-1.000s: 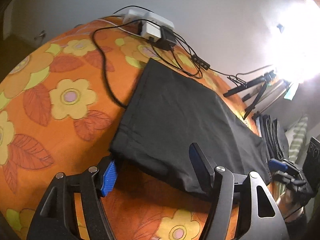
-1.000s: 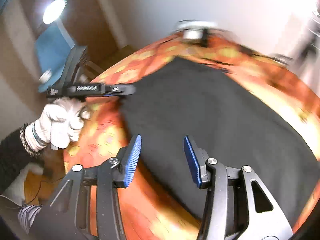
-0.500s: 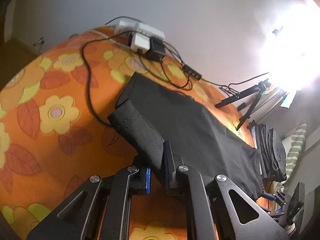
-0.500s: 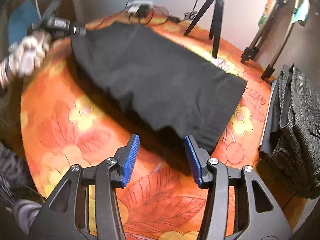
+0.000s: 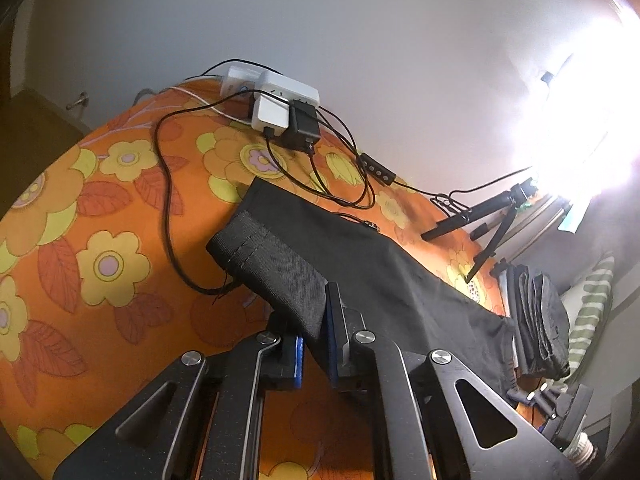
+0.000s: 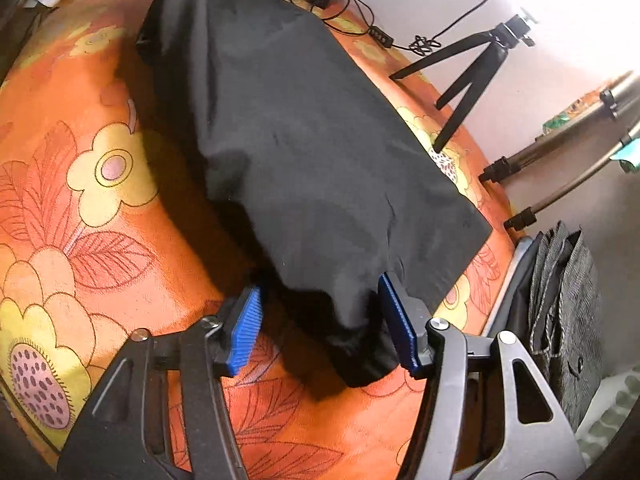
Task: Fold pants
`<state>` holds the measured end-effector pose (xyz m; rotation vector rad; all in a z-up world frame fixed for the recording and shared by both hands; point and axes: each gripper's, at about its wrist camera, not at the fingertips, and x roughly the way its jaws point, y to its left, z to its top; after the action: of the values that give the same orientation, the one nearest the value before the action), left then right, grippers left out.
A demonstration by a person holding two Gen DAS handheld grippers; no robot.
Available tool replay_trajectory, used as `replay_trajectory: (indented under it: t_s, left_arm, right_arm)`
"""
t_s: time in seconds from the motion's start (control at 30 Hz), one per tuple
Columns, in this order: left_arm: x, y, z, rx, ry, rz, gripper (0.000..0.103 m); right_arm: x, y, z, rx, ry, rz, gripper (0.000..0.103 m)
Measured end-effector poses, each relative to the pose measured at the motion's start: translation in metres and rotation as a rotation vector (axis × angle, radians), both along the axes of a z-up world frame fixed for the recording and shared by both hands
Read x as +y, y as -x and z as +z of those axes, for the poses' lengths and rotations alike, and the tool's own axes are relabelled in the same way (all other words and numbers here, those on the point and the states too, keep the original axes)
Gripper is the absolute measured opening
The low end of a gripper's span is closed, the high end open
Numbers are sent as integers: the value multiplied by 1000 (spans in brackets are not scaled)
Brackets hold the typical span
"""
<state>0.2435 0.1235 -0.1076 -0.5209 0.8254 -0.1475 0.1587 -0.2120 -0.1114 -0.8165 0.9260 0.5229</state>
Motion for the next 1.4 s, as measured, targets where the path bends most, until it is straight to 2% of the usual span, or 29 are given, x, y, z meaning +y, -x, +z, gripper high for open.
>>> replay_trajectory:
  t_s: [0.03,0.07,0.2,0.37,0.53,0.63,0.7,0.77,0.8,0.83,0.87,0.93,1.0,1.13,1.23,1.3,1.4]
  left_arm:
    - [0,0,1,-1,-3,1,7]
    - [-1,2,3,-5,-6,3,7]
    - [0,14,11,-19,-11,2,6]
    - [4,37,17,-16,-10,1,6]
    - [9,77,10,18,2,-9,6]
    - [9,96,0,47,-29,-17,6]
    - [6,102,-11,77,-76,-32,6]
    - [6,104,-20,107,-79,-32,7]
    - [5,105,-23,118,-81,-41,7]
    - [4,106,-25,128,-87,-51,13]
    - [3,106,-24,130,-98,-62,15]
    - [4,111,-18,123,-128,-59,21]
    - [6,115,-10,107,-157,-50,23]
    - [-1,128,12,42,-212,-62,23]
    - [-16,134,28,-13,-263,-86,23]
    - [-28,139,38,-51,-304,-102,23]
    - [-40,136,37,-41,-329,-145,23]
  right_arm:
    - [2,-1,-2,9,19,-4,14]
    - [4,-1,-5,6,49,-5,9]
    - [10,7,0,5,97,44,7]
    - [10,30,23,6,98,86,7]
    - [8,68,35,38,88,124,7]
    - [7,90,33,57,72,137,7]
    - [6,93,28,57,57,109,7]
    - [2,90,23,101,20,77,9]
    - [-1,88,23,98,18,52,15]
    - [-7,88,27,99,-21,31,27]
    - [-14,88,33,101,-67,10,34]
    - [-36,84,49,119,-206,-52,56]
    - [-63,75,66,114,-332,-143,58]
    - [-109,39,74,81,-472,-370,58]
    - [-119,2,65,71,-490,-478,58]
    - [-114,-20,57,72,-487,-497,58]
    - [-103,-49,40,66,-443,-525,57]
